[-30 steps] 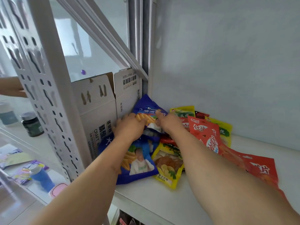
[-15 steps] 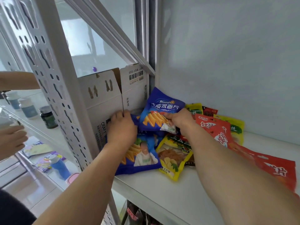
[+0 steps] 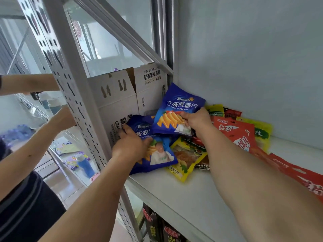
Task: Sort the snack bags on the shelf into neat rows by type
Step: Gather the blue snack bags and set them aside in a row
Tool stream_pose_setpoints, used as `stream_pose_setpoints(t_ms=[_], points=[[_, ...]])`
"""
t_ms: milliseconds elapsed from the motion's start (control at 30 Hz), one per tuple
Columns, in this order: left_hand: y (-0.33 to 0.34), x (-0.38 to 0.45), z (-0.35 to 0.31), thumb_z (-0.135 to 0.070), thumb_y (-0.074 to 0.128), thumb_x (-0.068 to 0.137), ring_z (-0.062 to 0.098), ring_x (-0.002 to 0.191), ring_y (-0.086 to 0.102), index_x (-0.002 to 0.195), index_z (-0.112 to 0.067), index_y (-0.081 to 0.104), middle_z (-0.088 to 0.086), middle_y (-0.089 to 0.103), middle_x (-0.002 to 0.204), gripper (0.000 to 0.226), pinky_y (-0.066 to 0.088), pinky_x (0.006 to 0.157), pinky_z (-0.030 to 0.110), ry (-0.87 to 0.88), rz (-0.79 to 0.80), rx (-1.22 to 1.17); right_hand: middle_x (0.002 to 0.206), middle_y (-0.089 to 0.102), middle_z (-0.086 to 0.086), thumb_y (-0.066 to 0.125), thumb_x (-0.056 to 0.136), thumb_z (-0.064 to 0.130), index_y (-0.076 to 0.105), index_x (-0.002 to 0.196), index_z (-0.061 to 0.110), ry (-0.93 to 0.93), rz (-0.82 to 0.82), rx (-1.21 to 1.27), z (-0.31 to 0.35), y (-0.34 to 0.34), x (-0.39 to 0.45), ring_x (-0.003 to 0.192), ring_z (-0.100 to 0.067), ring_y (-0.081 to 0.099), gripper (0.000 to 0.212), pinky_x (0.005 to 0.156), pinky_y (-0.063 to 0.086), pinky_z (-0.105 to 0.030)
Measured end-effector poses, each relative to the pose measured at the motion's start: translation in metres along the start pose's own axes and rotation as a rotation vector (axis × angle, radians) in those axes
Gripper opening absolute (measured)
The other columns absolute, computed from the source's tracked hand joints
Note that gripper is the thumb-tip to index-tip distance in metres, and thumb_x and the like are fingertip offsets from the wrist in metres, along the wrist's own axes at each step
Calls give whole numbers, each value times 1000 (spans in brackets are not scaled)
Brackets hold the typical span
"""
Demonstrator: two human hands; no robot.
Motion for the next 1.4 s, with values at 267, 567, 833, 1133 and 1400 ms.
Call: stream_pose_setpoints(t_ms=[267,567,833,1133,1400], points=[[16,11,30,-48,92,58,30,100,66,129,-6,49,13,66,118,93,57,87,44,-200,104,-541,101,70,-13,79,83,10,57,115,3,-87,26,208,9,-8,-13,69,-15,62,39,47,50,-22],[13,5,36,-27,97,57,39,120,57,141,-9,32,16,54,136,107,50,98,58,-244,126,-778,102,71,-7,75,86,9,59,111,10,-119,60,267,27,-18,-42,78,-14,70,30,54,56,-26],[9,-16,37,-8,84,75,30,87,70,109,-2,62,16,71,103,41,58,82,46,-212,379,-1033,109,72,-4,80,82,22,61,114,19,-153,-63,236,35,-62,-78,93,-21,73,38,81,61,-46],[-6,-73,-14,-4,67,90,27,77,69,102,-7,64,14,73,95,13,58,68,42,32,681,-1239,103,76,-5,72,90,27,63,111,17,-134,-250,305,18,-166,-151,88,-25,75,24,83,59,-51],[31,-138,-91,-10,73,87,33,94,74,117,-9,65,14,77,103,31,59,81,48,216,848,-1270,105,76,-10,72,90,23,67,115,9,-105,-391,341,-7,-275,-225,95,-28,74,29,90,56,-52]])
Point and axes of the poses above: each hand's wrist, its own x-axis towards the middle knuckle, its own y-axis out of the palm, z = x × y, the point moved 9 cm from there along x, towards the middle knuckle
